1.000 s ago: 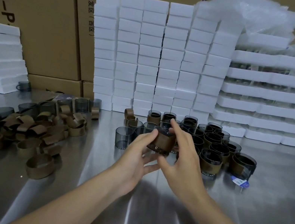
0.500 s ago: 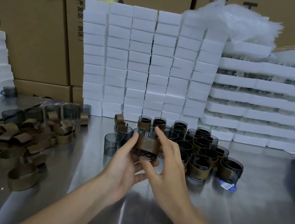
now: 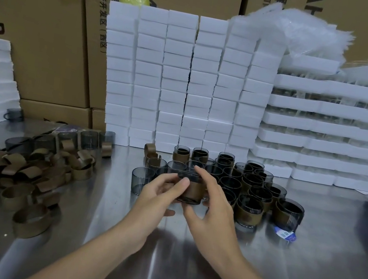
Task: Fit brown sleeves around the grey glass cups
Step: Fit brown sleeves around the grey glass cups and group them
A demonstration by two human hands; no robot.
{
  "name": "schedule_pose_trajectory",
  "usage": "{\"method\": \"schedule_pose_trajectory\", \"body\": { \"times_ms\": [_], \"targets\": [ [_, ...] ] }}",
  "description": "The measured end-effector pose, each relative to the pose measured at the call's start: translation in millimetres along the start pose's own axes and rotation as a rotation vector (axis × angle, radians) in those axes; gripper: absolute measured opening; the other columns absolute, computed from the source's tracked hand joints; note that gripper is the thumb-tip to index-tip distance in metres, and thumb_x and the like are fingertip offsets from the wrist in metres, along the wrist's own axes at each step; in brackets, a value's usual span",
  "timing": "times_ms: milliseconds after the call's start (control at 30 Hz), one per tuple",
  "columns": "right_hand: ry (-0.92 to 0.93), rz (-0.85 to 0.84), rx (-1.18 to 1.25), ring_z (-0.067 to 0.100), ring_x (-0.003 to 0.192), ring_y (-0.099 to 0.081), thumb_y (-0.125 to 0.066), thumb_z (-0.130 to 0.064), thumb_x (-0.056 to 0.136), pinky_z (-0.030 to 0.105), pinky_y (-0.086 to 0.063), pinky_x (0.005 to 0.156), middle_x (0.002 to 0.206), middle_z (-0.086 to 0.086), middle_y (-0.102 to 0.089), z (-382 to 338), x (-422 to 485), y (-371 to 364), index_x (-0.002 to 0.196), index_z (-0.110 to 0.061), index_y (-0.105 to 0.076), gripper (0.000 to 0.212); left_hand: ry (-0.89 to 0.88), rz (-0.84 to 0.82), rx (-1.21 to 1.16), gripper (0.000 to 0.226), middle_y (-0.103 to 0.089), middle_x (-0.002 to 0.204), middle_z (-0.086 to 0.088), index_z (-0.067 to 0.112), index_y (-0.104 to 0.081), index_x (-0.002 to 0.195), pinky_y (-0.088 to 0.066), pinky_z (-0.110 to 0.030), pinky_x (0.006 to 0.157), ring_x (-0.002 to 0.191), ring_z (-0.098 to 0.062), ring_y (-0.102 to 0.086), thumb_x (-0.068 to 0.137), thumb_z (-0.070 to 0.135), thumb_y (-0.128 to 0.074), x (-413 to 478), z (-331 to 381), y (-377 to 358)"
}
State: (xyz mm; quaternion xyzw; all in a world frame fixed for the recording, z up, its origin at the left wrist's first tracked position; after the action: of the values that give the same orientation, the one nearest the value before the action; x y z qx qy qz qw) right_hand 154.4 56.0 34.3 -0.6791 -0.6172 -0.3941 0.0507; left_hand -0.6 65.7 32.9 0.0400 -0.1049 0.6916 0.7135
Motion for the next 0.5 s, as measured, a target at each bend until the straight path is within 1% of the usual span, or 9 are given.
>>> {"method": "schedule_pose_trajectory", "body": {
  "times_ms": [100,167,233,267,333,367,400,467,500],
  "targets": [
    [-0.075,-0.038,0.133,-0.006,0.131,-0.059,-0.065,-0.021,0.086,0.008,-0.045,0.104,0.135,-0.036,-0.062,10,2,-3,0.153,-0.058,-0.044,0.079,-0.063,-0.006,0.111,0.052,-0.080,0.113,0.011,0.034,-0.072,0.127,-0.060,-0.029,0.085,0.109,-0.008,-0.075,0.080,0.057,-0.078,5,0,5],
    [-0.134,-0.062,0.196,-0.012,0.131,-0.057,-0.064,-0.024,0.087,0.010,-0.046,0.105,0.133,-0.045,-0.061,19,4,-4,0.152,-0.061,-0.044,0.078,-0.087,-0.010,0.166,0.045,-0.082,0.113,0.008,0.030,-0.072,0.127,-0.056,-0.019,0.079,0.105,-0.007,-0.075,0.085,0.043,-0.081,10,-4,10],
    [-0.184,-0.097,0.224,-0.016,0.134,-0.053,-0.070,-0.018,0.096,0.018,-0.045,0.112,0.133,-0.043,-0.062,27,7,-6,0.156,-0.056,-0.043,0.076,-0.103,-0.025,0.231,0.037,-0.083,0.112,0.006,0.025,-0.072,0.127,-0.052,-0.012,0.076,0.100,-0.001,-0.075,0.092,0.030,-0.082,17,-10,16],
    [-0.199,-0.127,0.227,-0.020,0.133,-0.051,-0.071,-0.014,0.100,0.018,-0.044,0.113,0.132,-0.047,-0.061,30,7,-8,0.158,-0.053,-0.041,0.076,-0.102,-0.034,0.266,0.037,-0.083,0.112,0.006,0.023,-0.071,0.129,-0.051,-0.010,0.077,0.099,0.001,-0.075,0.094,0.027,-0.081,19,-13,18],
    [-0.219,-0.186,0.202,-0.028,0.125,-0.051,-0.071,-0.011,0.103,0.011,-0.045,0.106,0.124,-0.057,-0.058,36,6,-12,0.163,-0.046,-0.037,0.077,-0.096,-0.052,0.322,0.039,-0.083,0.113,0.005,0.020,-0.070,0.132,-0.052,-0.012,0.081,0.103,0.000,-0.076,0.096,0.027,-0.081,23,-18,22],
    [-0.232,-0.199,0.196,-0.030,0.123,-0.051,-0.070,-0.010,0.103,0.006,-0.045,0.102,0.123,-0.055,-0.059,38,4,-13,0.165,-0.040,-0.036,0.077,-0.093,-0.067,0.344,0.039,-0.083,0.114,0.006,0.019,-0.069,0.133,-0.052,-0.014,0.084,0.106,-0.003,-0.076,0.096,0.028,-0.080,24,-20,23],
    [-0.246,-0.199,0.202,-0.031,0.122,-0.050,-0.070,-0.008,0.104,0.003,-0.043,0.099,0.127,-0.049,-0.062,40,4,-14,0.167,-0.034,-0.036,0.076,-0.088,-0.083,0.365,0.039,-0.083,0.115,0.006,0.019,-0.069,0.134,-0.053,-0.019,0.088,0.109,-0.005,-0.077,0.097,0.029,-0.079,24,-22,23],
    [-0.267,-0.181,0.222,-0.028,0.126,-0.048,-0.069,-0.009,0.105,-0.001,-0.040,0.099,0.150,-0.026,-0.055,40,3,-15,0.168,-0.030,-0.036,0.074,-0.080,-0.104,0.409,0.042,-0.082,0.119,0.006,0.020,-0.068,0.138,-0.056,-0.031,0.099,0.112,-0.009,-0.076,0.099,0.036,-0.075,23,-25,24],
    [-0.273,-0.172,0.223,-0.022,0.132,-0.046,-0.068,-0.012,0.107,-0.001,-0.039,0.101,0.156,-0.014,-0.051,39,3,-15,0.168,-0.031,-0.036,0.072,-0.081,-0.109,0.436,0.042,-0.081,0.121,0.006,0.021,-0.068,0.139,-0.056,-0.035,0.104,0.115,-0.009,-0.076,0.101,0.039,-0.073,23,-25,25]
  ]
}}
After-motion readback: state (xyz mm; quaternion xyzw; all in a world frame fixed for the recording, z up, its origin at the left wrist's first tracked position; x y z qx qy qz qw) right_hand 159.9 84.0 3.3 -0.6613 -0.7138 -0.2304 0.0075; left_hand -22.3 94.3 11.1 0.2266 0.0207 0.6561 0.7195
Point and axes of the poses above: each hand's wrist, its own x-axis towards the middle knuckle, its own y-axis out of the back of the hand, z = x × y, the point moved 6 cm from there along x, towards the middle knuckle
